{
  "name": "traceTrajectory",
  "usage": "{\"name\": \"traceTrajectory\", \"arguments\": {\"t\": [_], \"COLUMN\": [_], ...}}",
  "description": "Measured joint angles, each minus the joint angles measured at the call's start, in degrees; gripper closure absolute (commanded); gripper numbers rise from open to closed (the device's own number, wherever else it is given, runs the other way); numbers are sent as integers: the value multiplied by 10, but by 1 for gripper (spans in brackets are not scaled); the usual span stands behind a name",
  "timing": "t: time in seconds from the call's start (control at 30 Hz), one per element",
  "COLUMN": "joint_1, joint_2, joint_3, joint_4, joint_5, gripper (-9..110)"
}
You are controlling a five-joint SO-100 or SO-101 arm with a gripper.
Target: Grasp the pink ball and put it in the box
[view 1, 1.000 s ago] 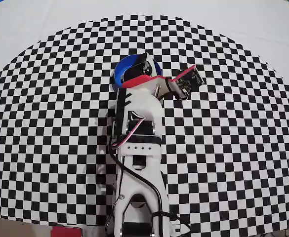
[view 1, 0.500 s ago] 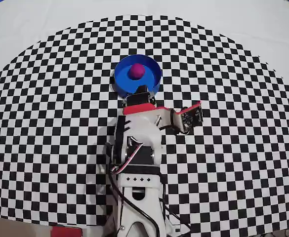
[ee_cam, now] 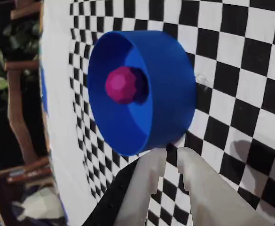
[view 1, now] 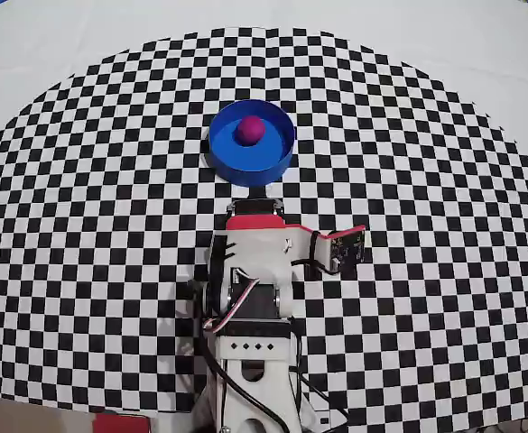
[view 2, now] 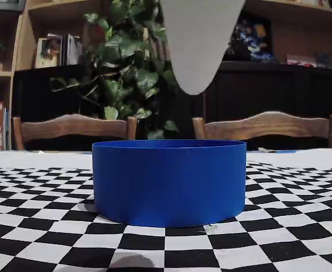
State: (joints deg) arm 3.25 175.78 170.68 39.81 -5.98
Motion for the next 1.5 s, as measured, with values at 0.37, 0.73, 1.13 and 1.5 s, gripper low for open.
{"name": "traceTrajectory", "arguments": {"t": [0.37,0.73,1.13,1.5], "joint_1": [-10,-18,-18,-18], "joint_2": [42,80,95,95], "joint_3": [8,38,44,44], "joint_4": [107,162,181,181], "joint_5": [55,55,50,47], "gripper": [101,101,101,101]}}
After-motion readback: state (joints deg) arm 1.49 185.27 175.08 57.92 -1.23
